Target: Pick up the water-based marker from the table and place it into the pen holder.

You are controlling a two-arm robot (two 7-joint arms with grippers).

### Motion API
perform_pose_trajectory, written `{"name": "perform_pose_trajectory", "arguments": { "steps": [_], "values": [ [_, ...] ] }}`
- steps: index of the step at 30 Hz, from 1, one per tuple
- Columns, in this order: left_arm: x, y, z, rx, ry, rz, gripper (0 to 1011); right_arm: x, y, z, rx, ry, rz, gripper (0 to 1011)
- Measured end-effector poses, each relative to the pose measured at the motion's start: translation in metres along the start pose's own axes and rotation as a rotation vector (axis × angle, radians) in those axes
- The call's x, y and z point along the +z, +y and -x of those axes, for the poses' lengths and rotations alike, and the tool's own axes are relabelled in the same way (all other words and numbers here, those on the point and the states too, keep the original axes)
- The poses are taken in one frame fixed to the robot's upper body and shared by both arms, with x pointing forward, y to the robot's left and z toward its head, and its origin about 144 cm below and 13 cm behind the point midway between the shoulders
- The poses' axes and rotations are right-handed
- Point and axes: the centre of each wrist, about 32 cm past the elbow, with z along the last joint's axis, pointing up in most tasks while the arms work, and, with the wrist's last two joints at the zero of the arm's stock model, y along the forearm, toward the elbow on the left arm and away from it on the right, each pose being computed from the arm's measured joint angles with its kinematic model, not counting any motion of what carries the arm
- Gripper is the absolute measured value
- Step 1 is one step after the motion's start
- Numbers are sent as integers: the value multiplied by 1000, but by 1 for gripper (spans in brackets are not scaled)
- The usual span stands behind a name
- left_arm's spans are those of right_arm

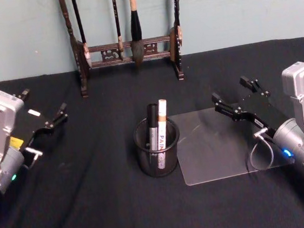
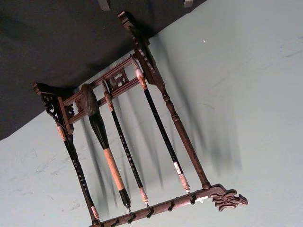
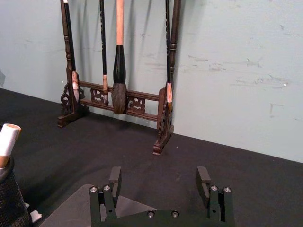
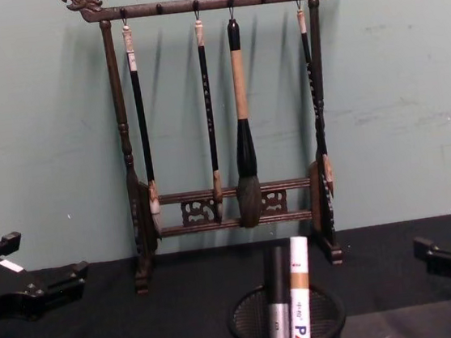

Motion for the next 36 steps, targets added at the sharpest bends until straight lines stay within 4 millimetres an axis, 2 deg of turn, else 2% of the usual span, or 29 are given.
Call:
{"name": "perform_pose_trajectory", "arguments": {
  "steps": [36],
  "values": [
    [0, 0, 0, 0, 0, 0, 1001, 0, 0, 0, 0, 0, 0, 1002]
  ]
}}
